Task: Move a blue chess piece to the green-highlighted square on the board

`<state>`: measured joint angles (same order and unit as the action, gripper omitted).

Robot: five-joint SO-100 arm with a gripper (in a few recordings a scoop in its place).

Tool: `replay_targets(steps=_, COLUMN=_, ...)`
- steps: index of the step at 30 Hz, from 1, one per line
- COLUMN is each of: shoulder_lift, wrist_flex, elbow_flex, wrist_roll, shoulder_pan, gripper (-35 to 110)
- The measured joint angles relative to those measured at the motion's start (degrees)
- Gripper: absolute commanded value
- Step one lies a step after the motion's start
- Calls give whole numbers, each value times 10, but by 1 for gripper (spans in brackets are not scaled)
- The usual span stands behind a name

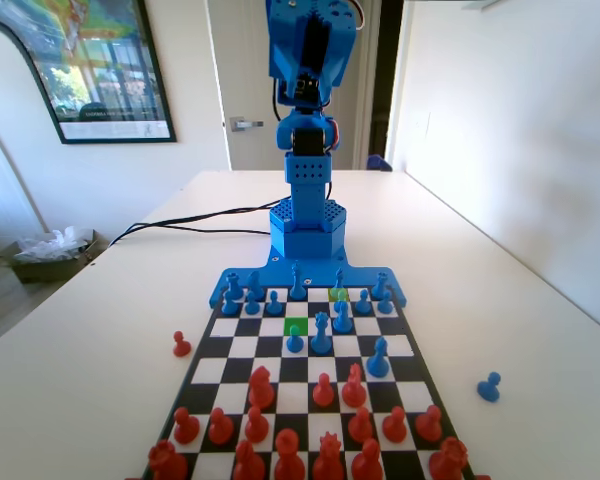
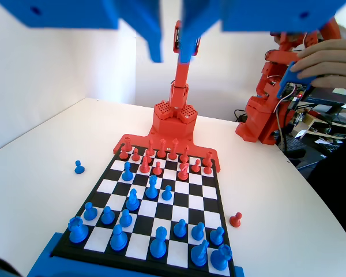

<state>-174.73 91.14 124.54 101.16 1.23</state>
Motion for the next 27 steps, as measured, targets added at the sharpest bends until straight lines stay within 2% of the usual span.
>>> replay_targets(steps=7, shoulder_lift=0, wrist_flex=0, elbow_flex=0, wrist_roll=8, shoulder_pan=-5, gripper=1)
replay_targets(steps=17, shoulder_lift=39, wrist_flex=-30, elbow_flex=-15, wrist_roll=89, shoulder_pan=-8, gripper=1)
replay_targets(steps=27, shoulder_lift=217, wrist_flex=-174, elbow_flex=-63, wrist_roll=185, shoulder_pan=-35, gripper=1)
